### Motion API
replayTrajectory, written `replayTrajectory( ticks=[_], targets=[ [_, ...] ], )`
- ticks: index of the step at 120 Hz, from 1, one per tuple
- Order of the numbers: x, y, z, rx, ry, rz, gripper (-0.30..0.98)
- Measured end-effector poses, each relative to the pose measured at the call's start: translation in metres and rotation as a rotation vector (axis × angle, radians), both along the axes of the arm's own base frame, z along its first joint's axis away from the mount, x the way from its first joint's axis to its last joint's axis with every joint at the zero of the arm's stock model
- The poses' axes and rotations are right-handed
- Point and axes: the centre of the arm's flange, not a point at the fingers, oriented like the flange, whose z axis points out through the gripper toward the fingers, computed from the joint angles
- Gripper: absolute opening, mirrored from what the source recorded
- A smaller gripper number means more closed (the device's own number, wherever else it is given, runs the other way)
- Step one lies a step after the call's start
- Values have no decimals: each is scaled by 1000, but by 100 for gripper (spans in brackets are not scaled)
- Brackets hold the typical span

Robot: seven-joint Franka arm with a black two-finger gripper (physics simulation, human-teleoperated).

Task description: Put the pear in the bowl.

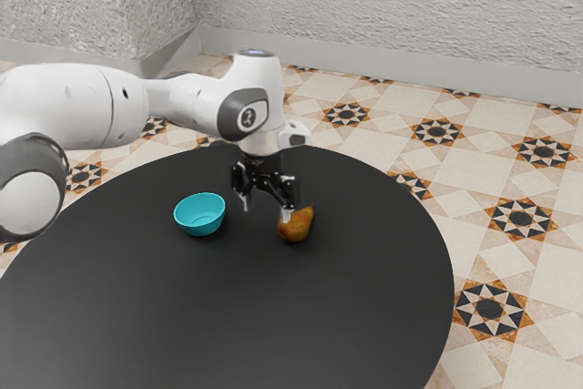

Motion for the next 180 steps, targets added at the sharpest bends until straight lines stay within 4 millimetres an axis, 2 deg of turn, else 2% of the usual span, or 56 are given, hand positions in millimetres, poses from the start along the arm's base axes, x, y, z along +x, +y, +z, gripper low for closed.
replayTrajectory(
  ticks=[22,47,57,74,107,120,168,180],
  targets=[
    [17,-13,-17,-17,-65,-39,69],
    [17,-29,-27,-34,-81,-68,69],
    [19,-28,-37,-39,-77,-66,69],
    [29,-23,-43,-44,-92,-62,69],
    [32,-11,-65,-45,-77,-49,69],
    [32,-17,-66,-48,-82,-57,69],
    [33,-15,-75,-50,-88,-58,69],
    [33,-16,-75,-51,-91,-60,65]
  ],
)
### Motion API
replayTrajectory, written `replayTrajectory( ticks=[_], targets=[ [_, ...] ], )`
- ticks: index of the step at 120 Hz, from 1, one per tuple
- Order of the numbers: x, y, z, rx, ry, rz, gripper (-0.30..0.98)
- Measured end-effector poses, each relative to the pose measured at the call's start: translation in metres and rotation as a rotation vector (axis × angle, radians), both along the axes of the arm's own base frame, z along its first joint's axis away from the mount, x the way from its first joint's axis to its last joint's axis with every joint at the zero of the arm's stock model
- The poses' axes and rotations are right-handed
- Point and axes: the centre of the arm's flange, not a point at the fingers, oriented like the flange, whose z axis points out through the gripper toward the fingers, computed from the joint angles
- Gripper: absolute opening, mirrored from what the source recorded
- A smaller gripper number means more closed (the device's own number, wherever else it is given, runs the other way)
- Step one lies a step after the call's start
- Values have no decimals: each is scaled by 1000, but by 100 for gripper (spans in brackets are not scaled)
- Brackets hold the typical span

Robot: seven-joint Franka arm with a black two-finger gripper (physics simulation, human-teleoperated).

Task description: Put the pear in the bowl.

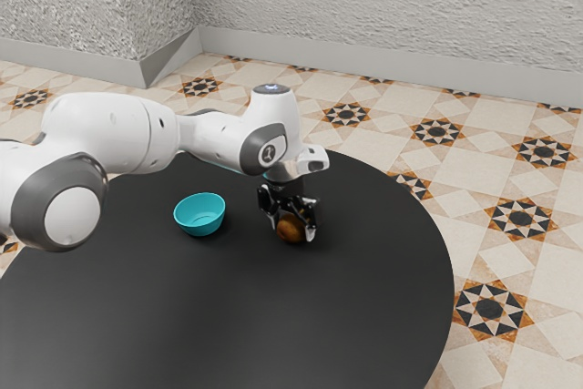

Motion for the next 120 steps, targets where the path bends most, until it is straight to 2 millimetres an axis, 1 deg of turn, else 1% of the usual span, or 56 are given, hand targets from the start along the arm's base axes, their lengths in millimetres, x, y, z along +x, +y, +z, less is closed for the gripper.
replayTrajectory(
  ticks=[29,64,80,86,92,106,114,120],
  targets=[
    [0,0,2,-1,-7,-1,47],
    [1,0,8,3,-18,0,39],
    [3,5,39,10,-62,6,35],
    [4,11,49,18,-76,14,34],
    [5,21,59,30,-90,28,33],
    [6,45,73,52,-109,61,32],
    [6,65,78,66,-114,89,32],
    [3,81,84,70,-115,112,31]
  ],
)
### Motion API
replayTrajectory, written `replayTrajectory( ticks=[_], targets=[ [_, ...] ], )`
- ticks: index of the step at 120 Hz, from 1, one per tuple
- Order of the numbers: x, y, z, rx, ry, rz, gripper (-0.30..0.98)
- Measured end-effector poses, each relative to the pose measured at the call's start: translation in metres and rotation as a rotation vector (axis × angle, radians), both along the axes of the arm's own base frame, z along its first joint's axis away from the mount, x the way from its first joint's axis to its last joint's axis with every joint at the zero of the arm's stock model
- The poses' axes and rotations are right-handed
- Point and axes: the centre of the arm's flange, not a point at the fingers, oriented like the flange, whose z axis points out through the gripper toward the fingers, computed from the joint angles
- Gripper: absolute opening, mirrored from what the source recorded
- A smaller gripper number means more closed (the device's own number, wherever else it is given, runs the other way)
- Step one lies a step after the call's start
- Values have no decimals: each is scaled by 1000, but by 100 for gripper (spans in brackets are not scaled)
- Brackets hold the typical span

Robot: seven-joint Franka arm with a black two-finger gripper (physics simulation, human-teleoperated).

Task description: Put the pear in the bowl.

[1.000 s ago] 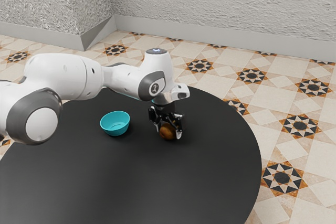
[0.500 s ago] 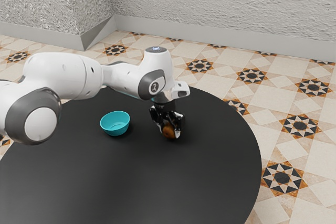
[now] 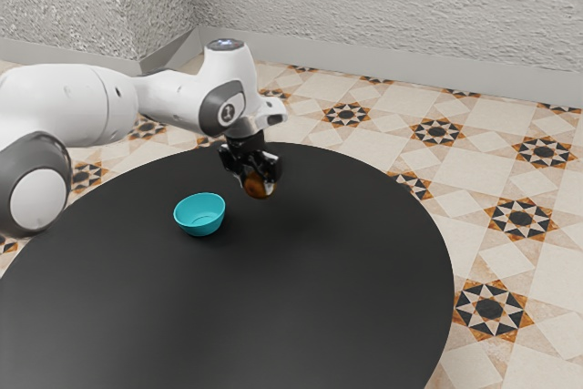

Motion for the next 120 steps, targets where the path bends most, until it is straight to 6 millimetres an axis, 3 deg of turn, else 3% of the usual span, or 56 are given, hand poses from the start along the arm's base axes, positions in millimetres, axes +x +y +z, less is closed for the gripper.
replayTrajectory(
  ticks=[19,29,39,64,100,112,120],
  targets=[
    [-28,67,17,9,16,103,30],
    [-44,99,16,7,35,153,30],
    [-53,118,11,4,52,185,29],
    [-61,131,3,1,71,210,29],
    [-61,129,4,-9,71,207,55],
    [-61,129,8,-10,65,204,60],
    [-62,123,25,-10,43,193,63]
  ],
)
